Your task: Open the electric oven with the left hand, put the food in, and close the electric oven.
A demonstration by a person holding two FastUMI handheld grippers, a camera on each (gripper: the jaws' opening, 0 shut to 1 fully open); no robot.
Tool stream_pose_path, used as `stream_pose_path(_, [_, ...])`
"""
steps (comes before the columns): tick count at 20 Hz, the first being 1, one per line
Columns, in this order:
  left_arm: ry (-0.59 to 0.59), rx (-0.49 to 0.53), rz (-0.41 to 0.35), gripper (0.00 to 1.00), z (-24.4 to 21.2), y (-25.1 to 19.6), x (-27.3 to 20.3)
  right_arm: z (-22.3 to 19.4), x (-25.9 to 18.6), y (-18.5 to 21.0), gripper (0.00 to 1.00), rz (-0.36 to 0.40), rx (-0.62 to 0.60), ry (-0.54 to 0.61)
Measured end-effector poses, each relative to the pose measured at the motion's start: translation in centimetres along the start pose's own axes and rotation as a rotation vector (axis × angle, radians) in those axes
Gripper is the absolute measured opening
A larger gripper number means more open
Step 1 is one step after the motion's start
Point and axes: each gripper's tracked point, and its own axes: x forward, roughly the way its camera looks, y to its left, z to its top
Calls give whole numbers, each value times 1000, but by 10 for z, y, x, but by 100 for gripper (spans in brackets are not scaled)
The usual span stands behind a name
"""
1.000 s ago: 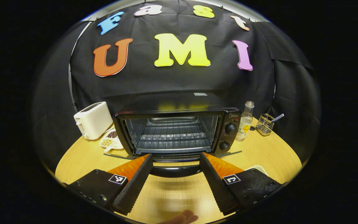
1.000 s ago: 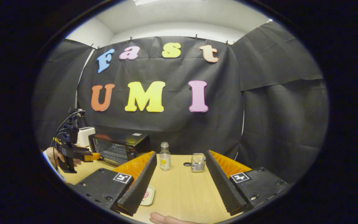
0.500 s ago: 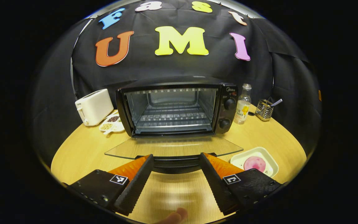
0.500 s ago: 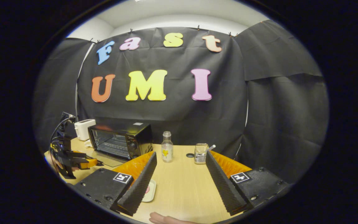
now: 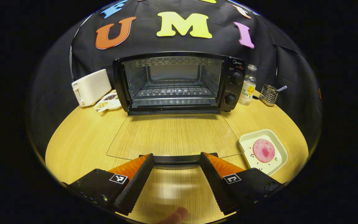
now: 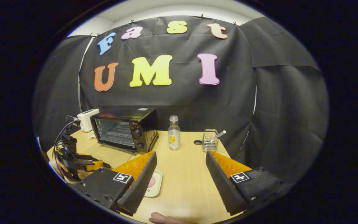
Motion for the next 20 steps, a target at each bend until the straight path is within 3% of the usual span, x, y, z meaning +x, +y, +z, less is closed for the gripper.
stream_pose_path(7, [-76, -46, -13, 95, 15, -1, -24, -35, 30, 13, 100, 40, 25, 147])
stream_pose_path(11, [-206, -76, 5, 95, 50, 11, -65, -64, 52, 25, 100, 86, 56, 275])
stream_pose_path(20, [-543, -41, 55, 95, 132, 27, -195, -133, 94, 49, 97, 136, 83, 487])
